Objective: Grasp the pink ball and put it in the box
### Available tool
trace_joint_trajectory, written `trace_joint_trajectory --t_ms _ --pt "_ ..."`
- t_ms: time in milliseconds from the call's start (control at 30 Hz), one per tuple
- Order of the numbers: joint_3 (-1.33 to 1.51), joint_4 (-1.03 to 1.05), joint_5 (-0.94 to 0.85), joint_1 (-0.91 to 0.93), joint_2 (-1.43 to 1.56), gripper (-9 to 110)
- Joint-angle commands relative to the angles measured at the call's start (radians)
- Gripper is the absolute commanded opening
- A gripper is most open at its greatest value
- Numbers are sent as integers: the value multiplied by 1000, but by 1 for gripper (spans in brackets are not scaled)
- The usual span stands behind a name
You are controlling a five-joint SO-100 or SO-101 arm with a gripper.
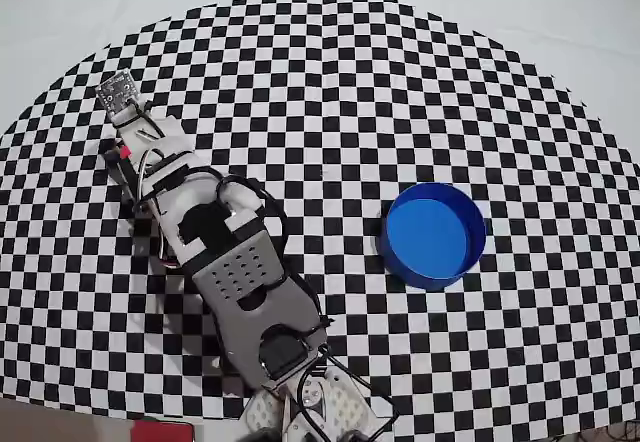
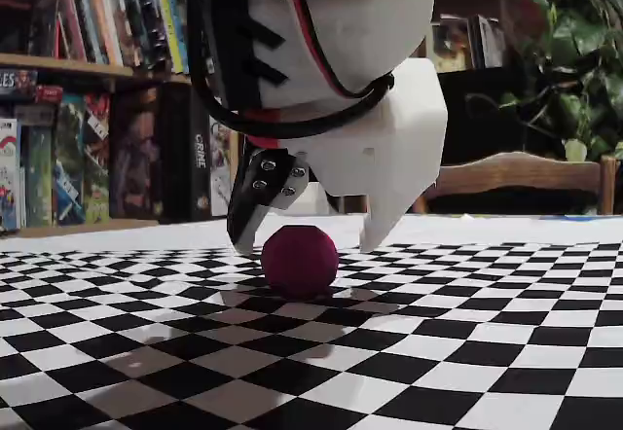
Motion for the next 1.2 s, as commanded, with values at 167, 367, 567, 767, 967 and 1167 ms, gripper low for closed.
trace_joint_trajectory --t_ms 167,367,567,767,967,1167 --pt "-25 -8 5 -6 11 27" --pt "-21 -6 5 -6 14 27" --pt "-14 -6 5 -6 20 27" --pt "-5 -6 5 -8 26 27" --pt "5 -6 5 -9 31 27" --pt "18 -6 5 -9 40 27"
